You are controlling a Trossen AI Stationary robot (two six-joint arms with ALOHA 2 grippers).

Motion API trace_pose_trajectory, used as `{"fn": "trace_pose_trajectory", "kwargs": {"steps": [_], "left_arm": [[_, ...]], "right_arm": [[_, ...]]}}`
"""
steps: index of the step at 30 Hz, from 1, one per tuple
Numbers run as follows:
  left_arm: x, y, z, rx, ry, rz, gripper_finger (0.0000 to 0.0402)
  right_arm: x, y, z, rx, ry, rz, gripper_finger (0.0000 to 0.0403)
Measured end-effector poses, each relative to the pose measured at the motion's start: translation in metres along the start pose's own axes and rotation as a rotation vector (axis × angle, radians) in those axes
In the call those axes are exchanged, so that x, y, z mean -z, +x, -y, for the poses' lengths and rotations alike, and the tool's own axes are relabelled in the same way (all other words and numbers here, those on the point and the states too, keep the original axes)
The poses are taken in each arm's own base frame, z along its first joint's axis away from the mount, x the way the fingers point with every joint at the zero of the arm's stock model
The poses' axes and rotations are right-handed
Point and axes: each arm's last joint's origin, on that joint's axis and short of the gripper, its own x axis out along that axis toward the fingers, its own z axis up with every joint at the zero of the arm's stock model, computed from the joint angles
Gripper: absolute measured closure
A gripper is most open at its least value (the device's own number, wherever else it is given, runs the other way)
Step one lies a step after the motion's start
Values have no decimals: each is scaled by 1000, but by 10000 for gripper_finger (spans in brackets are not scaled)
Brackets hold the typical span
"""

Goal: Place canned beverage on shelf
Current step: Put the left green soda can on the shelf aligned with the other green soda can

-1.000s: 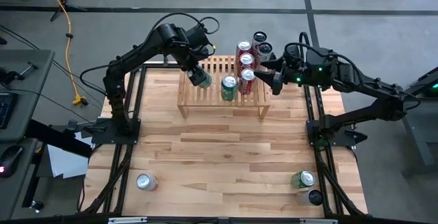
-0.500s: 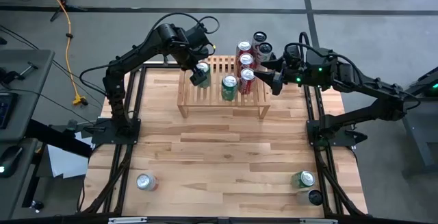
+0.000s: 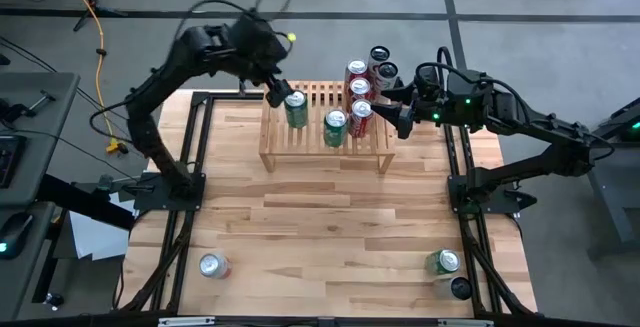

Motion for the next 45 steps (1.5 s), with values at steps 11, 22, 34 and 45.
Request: {"fn": "trace_pose_trajectory", "kwargs": {"steps": [11, 22, 34, 45], "left_arm": [[72, -4, 0, 72, -83, 328, 53], [158, 43, -2, 191, -38, 632, 53], [156, 95, -14, 84, 129, 576, 53], [144, 128, -23, 195, 156, 613, 53]], "right_arm": [[4, 0, 2, 19, -9, -42, 116], [4, 0, 2, 20, -9, -42, 116], [4, 0, 2, 22, 2, -46, 116], [4, 0, 2, 21, 0, -46, 116]]}}
